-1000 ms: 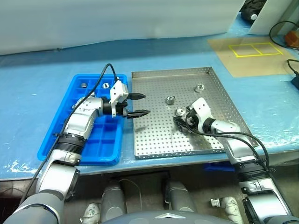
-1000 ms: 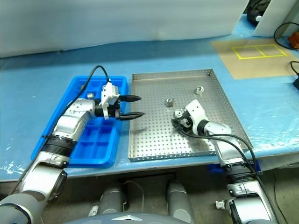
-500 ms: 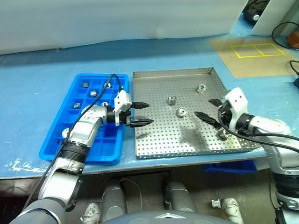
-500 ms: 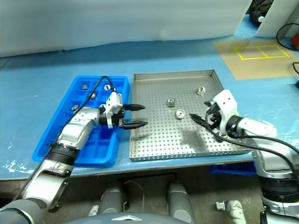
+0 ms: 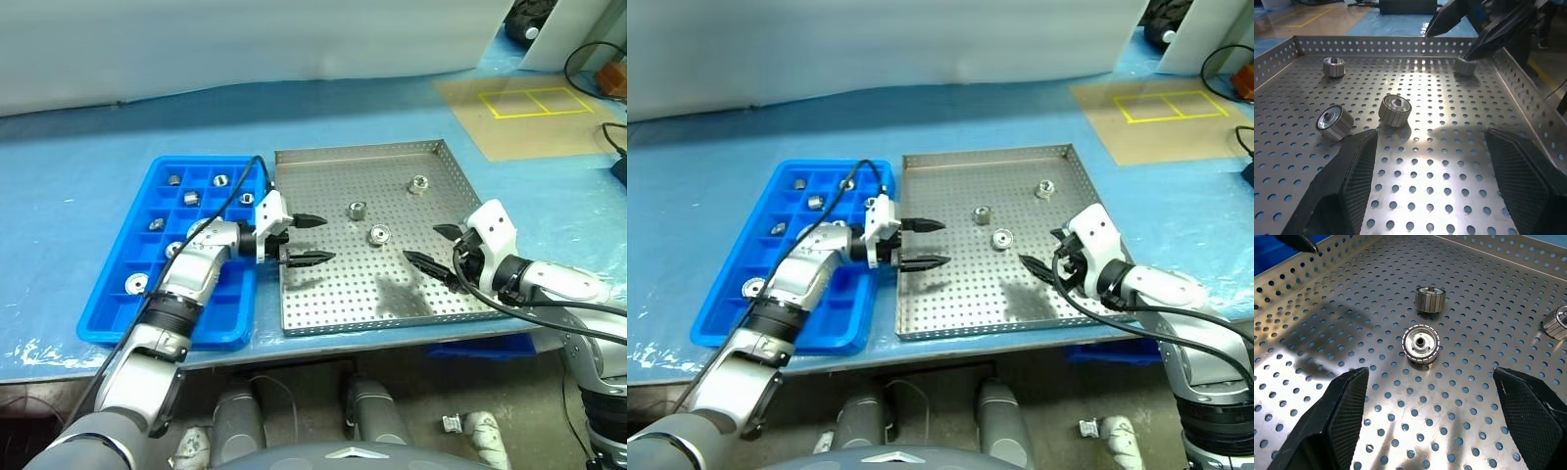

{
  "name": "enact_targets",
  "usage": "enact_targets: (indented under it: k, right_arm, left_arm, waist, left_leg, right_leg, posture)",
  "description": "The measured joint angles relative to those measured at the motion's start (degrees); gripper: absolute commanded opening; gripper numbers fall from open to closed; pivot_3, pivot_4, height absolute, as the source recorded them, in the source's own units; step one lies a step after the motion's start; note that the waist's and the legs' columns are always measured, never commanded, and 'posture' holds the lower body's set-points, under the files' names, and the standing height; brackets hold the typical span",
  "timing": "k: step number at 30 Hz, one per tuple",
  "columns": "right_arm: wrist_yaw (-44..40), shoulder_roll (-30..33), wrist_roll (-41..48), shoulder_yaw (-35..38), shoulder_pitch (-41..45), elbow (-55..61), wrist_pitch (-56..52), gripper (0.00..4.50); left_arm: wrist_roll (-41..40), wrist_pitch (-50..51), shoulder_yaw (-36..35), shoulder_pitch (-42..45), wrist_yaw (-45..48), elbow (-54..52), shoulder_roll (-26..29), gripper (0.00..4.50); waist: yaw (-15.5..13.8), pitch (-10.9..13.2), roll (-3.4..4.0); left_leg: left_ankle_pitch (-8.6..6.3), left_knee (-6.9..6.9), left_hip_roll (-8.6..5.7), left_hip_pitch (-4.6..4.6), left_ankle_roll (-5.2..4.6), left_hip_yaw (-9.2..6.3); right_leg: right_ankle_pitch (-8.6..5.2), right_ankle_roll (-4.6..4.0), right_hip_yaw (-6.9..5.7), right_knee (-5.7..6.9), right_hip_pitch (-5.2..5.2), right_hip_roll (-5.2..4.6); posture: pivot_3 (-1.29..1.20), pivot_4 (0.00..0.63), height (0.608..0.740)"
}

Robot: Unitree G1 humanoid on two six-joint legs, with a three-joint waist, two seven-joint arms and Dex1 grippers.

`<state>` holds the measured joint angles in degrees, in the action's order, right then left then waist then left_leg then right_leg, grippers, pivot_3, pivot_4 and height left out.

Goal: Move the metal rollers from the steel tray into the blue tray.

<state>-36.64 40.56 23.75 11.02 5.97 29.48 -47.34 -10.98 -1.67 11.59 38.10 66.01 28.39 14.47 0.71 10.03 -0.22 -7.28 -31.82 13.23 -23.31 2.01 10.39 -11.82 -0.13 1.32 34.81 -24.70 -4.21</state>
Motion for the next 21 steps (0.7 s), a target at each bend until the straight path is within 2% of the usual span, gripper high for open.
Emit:
enact_targets:
  k: [6, 10, 14, 17, 21]
  right_arm:
    - [2.82, -0.52, 3.43, 3.49, 1.47, 4.6, -2.78, 4.16]
    - [4.31, -0.42, 5.7, 5.94, -0.3, 9.0, -5.37, 4.16]
    - [6.23, -0.42, 7.22, 8.27, -3.15, 13.48, -7.78, 4.16]
    - [7.87, -0.49, 7.88, 9.28, -4.55, 15.4, -8.47, 4.16]
    - [9.58, -0.57, 8.06, 9.95, -6.35, 16.9, -9.08, 4.16]
  left_arm:
    - [4.67, -10.04, -0.02, 14.6, -6.56, 23.65, -10.68, 3.67]
    - [7.22, -14.69, -0.29, 20.5, -8.62, 34.15, -13.84, 3.67]
    - [11.32, -17.86, 1.21, 21.52, -6.3, 40.56, -15.09, 3.67]
    - [12.88, -18.73, 1.39, 22.01, -4.49, 42.62, -15.24, 3.67]
    - [14.48, -19.31, 1.29, 23.02, -5.59, 44.21, -16.07, 3.67]
  waist:
    - [0.32, 0.0, -0.02]
    - [1.25, -0.02, -0.01]
    - [2.08, -0.02, -0.01]
    - [2.97, -0.01, -0.02]
    - [3.67, -0.01, -0.02]
  left_leg:
    - [-0.23, -0.38, -0.31, -0.23, -0.4, 0.03]
    - [-0.3, -0.37, -0.33, -0.22, -0.5, 0.07]
    - [-0.32, -0.38, -0.35, -0.25, -0.54, 0.06]
    - [-0.33, -0.41, -0.42, -0.27, -0.55, 0.06]
    - [-0.38, -0.55, -0.49, -0.31, -0.64, 0.06]
  right_leg:
    - [0.35, -0.12, 0.25, -0.12, -0.02, -0.22]
    - [0.3, -0.03, 0.27, -0.14, -0.01, -0.24]
    - [0.27, 0.03, 0.27, -0.18, -0.01, -0.26]
    - [0.07, 0.38, 0.25, -0.17, -0.01, -0.33]
    - [0.04, 0.44, 0.25, -0.18, 0.01, -0.35]
  posture:
    - [-0.6, 0.15, 0.74]
    - [-0.67, 0.15, 0.74]
    - [-0.71, 0.15, 0.74]
    - [-0.73, 0.15, 0.74]
    - [-0.75, 0.15, 0.74]
